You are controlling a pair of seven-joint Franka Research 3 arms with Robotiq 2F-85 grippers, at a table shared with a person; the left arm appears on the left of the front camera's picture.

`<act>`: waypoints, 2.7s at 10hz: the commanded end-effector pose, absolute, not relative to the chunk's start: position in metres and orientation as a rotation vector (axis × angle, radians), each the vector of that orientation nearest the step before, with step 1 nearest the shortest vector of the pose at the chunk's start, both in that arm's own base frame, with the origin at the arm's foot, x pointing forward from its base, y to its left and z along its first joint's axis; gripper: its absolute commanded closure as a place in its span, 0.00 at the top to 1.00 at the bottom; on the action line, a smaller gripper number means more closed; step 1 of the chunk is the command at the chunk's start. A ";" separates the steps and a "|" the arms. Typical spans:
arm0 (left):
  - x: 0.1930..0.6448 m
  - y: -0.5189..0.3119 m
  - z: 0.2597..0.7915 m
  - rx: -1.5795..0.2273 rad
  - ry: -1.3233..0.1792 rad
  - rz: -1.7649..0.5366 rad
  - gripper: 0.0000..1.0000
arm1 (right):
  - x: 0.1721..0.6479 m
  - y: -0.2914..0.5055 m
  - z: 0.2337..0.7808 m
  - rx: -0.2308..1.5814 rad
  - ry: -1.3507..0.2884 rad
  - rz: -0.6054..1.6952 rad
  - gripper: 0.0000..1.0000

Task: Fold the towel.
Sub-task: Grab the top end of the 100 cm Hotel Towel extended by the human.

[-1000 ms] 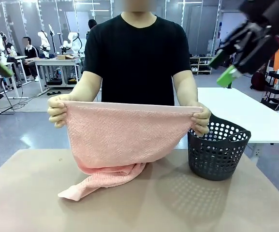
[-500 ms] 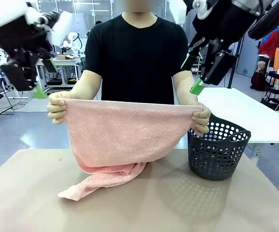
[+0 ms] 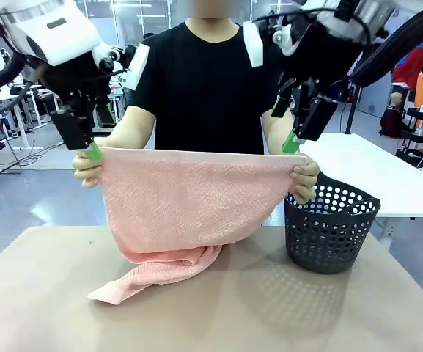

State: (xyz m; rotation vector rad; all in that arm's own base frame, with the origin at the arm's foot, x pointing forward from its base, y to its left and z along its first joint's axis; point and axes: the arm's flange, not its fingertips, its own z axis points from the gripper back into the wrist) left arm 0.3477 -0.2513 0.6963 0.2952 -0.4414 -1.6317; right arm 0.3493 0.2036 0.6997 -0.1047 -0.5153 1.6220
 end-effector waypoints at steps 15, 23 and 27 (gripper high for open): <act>0.410 -0.260 0.617 0.276 -0.369 -1.631 0.00 | 0.394 0.226 0.604 -0.071 -0.382 1.520 0.00; 0.407 -0.244 0.632 0.246 -0.425 -1.591 0.00 | 0.389 0.223 0.609 -0.057 -0.400 1.506 0.00; 0.413 -0.246 0.634 0.212 -0.408 -1.583 0.00 | 0.393 0.224 0.615 -0.052 -0.403 1.514 0.00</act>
